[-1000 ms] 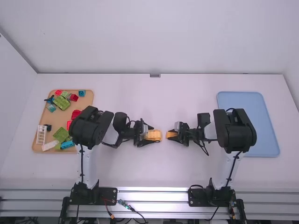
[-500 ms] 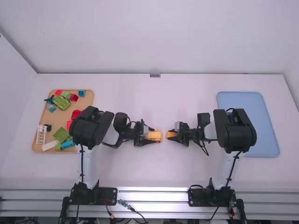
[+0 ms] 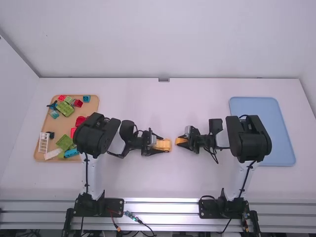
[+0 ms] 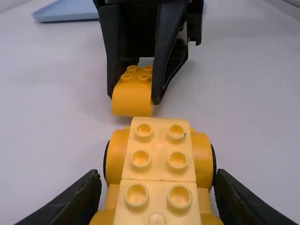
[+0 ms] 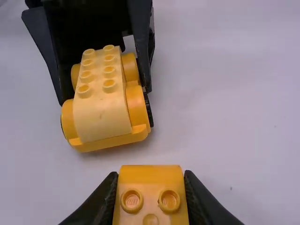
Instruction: Assemble lego blocks to make yellow taxi
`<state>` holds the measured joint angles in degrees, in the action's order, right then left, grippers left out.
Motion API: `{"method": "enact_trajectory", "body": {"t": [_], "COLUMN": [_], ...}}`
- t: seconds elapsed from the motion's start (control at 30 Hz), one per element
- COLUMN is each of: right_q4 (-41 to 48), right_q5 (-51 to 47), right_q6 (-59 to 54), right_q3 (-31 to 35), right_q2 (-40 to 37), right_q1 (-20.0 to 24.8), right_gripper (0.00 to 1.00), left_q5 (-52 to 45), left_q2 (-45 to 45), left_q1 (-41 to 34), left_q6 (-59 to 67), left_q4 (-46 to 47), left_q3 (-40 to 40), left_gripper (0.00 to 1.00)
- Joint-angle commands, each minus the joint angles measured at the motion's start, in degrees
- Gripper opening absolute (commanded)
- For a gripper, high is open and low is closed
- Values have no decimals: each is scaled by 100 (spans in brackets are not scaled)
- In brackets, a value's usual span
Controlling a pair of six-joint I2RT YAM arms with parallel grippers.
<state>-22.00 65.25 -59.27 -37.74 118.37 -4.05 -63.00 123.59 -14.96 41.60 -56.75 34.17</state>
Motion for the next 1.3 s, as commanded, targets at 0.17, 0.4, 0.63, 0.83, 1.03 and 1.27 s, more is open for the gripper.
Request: {"method": "enact_trajectory", "body": {"t": [0.17, 0.4, 0.63, 0.83, 1.03, 1.27], "right_q4": [955, 1351, 1174, 892, 831, 450], "right_q5": [-610, -748, -654, -680, -686, -861], "right_q6": [-205, -422, -420, -398, -396, 2], "right_q3": [31, 31, 31, 31, 28, 28], "right_q2": [-1191, -1770, -1803, -1718, -1718, -1620], "right_q1": [-426, -811, -1211, -1429, -1628, -1784], "right_gripper": [8, 7, 4, 1, 0, 0], "left_q5": [264, 260, 564, 643, 844, 848], "left_q2": [103, 103, 103, 103, 103, 103], "left_q1": [-44, -44, -33, -35, -79, -79], "left_q6": [152, 322, 307, 300, 298, 303], "left_q4": [525, 940, 909, 682, 741, 767], "left_q3": [76, 229, 181, 59, 52, 52], "left_gripper": [41, 40, 39, 39, 37, 35]}}
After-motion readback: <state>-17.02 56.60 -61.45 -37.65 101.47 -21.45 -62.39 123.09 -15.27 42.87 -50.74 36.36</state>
